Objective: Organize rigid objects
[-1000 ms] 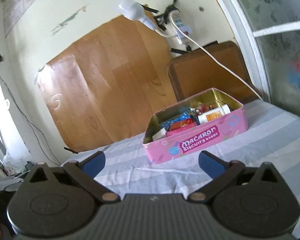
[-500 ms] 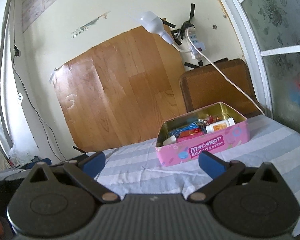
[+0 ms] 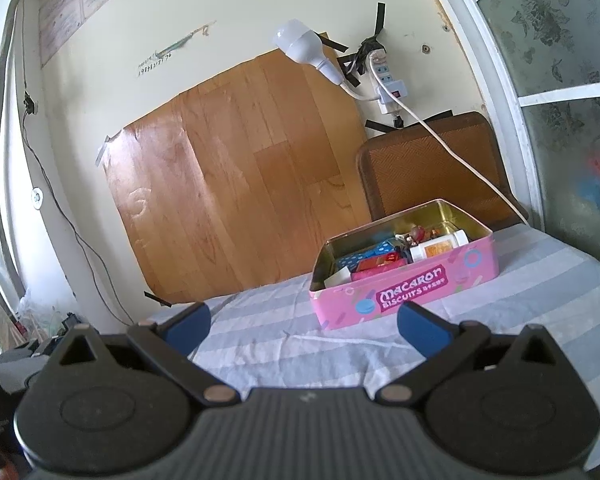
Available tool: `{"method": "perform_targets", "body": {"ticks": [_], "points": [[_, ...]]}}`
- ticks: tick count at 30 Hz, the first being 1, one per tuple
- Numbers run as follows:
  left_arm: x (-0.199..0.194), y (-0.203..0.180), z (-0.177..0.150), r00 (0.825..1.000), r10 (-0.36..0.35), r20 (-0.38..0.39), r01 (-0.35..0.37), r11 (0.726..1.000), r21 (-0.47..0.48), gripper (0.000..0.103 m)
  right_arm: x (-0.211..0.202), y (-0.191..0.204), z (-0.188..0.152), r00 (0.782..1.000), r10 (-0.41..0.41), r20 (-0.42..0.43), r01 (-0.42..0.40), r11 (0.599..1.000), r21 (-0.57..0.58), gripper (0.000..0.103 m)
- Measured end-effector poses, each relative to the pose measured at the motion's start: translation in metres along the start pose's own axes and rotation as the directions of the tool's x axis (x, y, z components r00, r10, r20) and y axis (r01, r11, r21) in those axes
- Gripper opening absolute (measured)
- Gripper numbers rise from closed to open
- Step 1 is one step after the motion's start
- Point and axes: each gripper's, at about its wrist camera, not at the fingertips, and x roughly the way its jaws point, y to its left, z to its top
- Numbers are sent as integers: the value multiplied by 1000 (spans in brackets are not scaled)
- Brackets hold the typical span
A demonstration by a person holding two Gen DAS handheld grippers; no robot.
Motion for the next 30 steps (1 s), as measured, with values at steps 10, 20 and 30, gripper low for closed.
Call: {"method": "perform_targets", "body": {"ticks": [10, 20, 30], "points": [[4, 9, -4, 1000, -1, -26, 1, 1000, -17, 103, 4, 3, -4, 1000, -5, -11, 5, 1000, 5, 103], [11, 14, -12, 995, -51, -88, 47, 998, -45, 103, 13, 5, -10, 999, -12, -32, 13, 1000, 2, 103], [28, 16, -20, 986, -83, -148, 76, 996, -54, 103, 35, 4, -16, 997, -12, -74, 13, 1000, 8, 103]]}}
